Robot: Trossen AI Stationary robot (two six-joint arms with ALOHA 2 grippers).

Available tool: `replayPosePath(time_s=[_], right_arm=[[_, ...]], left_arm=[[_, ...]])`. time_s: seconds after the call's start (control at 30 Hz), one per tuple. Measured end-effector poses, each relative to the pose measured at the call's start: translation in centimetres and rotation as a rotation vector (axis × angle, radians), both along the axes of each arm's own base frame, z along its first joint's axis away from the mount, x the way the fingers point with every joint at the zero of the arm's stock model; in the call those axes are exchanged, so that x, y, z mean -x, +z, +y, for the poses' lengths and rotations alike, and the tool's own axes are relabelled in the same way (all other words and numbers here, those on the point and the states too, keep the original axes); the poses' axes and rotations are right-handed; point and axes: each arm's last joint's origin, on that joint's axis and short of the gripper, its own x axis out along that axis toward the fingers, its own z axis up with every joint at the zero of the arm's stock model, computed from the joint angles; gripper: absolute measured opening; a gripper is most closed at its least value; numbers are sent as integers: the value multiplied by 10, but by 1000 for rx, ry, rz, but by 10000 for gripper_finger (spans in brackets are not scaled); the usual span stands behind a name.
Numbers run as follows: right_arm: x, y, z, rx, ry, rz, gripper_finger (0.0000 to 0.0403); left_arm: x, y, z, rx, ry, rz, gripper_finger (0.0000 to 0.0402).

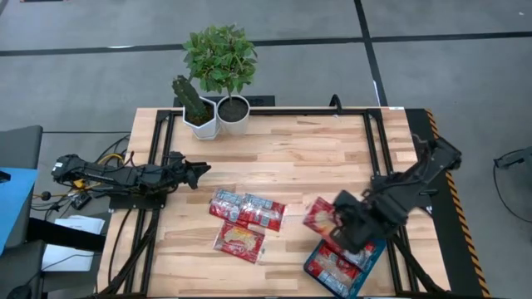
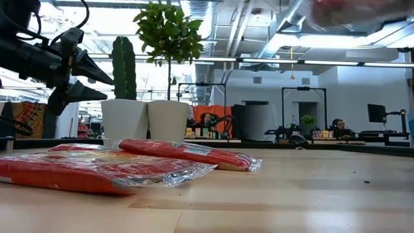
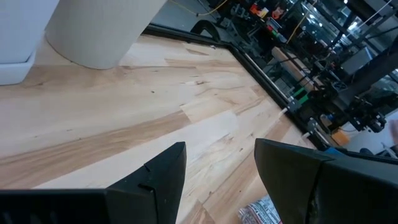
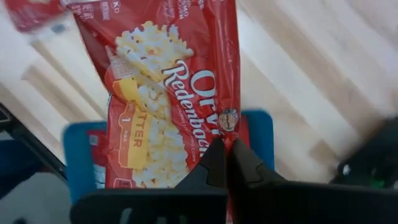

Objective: Sort popcorn bags into baskets
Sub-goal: Put the red popcorn bag into the blue bin

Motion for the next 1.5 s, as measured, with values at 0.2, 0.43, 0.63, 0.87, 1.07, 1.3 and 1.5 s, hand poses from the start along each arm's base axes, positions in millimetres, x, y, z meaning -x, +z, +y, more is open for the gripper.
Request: replayPosePath(time_s=[0.2,0.43,0.63,0.87,1.07,1.3,1.5], right_arm=[[34,-33,12,-85,-92,-48,4],[62,-67,28,-119,-132,-10,4],[74,-93,36,-166,-143,9,4],[80,-119,31,-164,-164,59,17],[79,-122,29,-147,-122,64,30],[76,-123,26,-157,-65,128,85],[71,-117,16,-176,-100,134,169]], left_arm=[[0,0,0,1,0,-1,183],[0,0,0,2,1,-1,183],[0,0,0,1,8,-1,183],[0,0,0,9,12,-5,183],[0,0,1,21,28,-14,183],[1,0,1,19,39,-14,183],[1,0,1,23,40,-16,183]])
